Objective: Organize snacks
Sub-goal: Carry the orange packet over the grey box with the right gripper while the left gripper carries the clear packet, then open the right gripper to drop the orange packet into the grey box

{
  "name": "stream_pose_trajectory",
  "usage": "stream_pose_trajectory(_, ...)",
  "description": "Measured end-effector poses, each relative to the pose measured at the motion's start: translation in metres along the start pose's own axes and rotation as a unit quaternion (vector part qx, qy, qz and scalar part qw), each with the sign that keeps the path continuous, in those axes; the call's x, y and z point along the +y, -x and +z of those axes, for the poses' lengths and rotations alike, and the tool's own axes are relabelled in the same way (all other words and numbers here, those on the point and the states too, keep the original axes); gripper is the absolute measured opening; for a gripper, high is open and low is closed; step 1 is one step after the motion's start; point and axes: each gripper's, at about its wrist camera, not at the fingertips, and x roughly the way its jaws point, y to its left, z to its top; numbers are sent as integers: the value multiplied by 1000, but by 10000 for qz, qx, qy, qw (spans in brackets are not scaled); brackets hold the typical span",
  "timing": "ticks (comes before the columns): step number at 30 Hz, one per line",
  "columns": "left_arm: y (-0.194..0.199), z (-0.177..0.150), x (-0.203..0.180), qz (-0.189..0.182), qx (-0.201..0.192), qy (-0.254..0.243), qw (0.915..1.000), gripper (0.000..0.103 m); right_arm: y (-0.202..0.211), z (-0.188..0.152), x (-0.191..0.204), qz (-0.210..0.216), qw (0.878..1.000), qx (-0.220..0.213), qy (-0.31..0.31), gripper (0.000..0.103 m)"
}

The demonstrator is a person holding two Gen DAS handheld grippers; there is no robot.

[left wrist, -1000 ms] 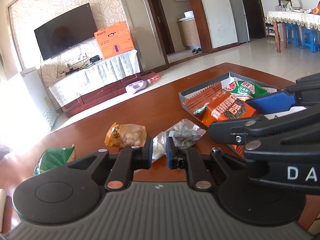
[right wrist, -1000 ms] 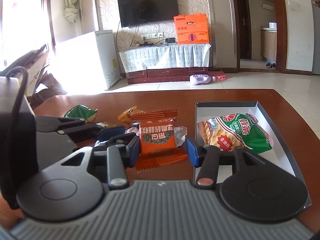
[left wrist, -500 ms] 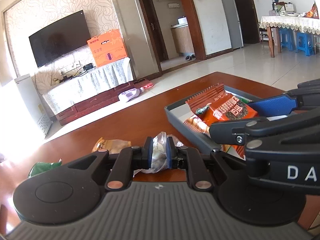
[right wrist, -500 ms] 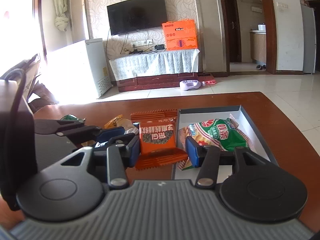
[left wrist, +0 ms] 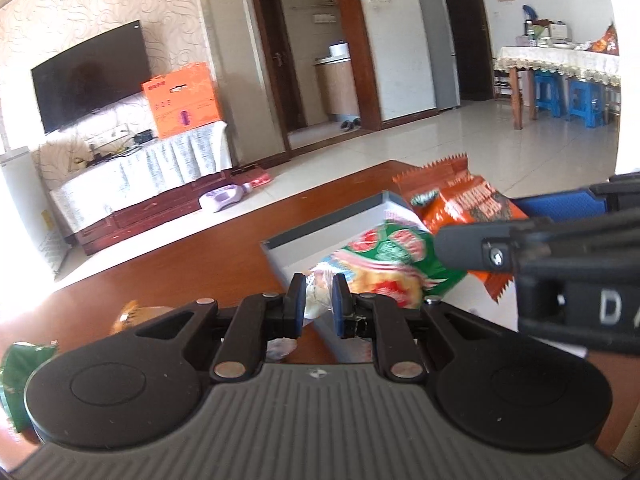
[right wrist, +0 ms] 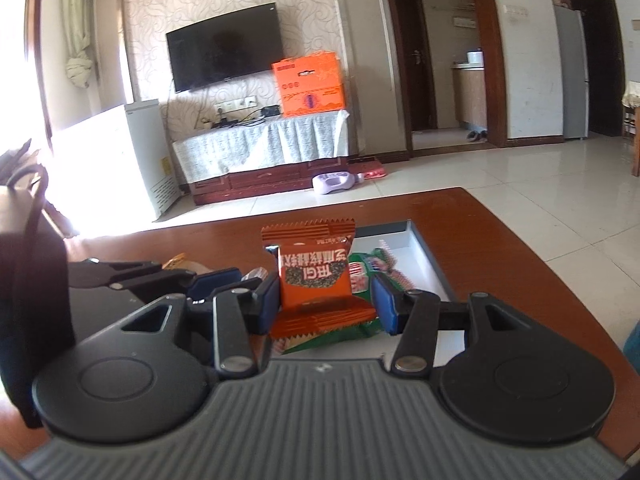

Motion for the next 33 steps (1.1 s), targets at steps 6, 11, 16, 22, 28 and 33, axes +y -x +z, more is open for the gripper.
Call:
stream_pose_trajectory(6,-11,0,-30,-387,62,-39,9992,17,2,-2,-15,-196,9997,-18,-171,52)
stream_pose_trajectory(11,-16,0,-47,-555,71,74,9984,17,1,-5,-24,-276,9991,27,-314,52)
stream_pose_trajectory(16,-17,-3,-49,-830,22,198,9964,17,0,-7,-28,-280,9988,54,-395,52)
stream_pose_trajectory(22,-15,-3,-52,-1228,-106,297,9919,30,-2,-8,-27,-251,9986,146,-434,52)
stream_pose_trajectory(28,0,-2,-66,-1143,-509,-267,9918,82,-7,-9,-27,-166,9987,259,-405,53)
stream_pose_trajectory(33,5,-8,-72,-1124,-369,-399,9922,84,-15,-12,-24,-128,9987,370,-335,52)
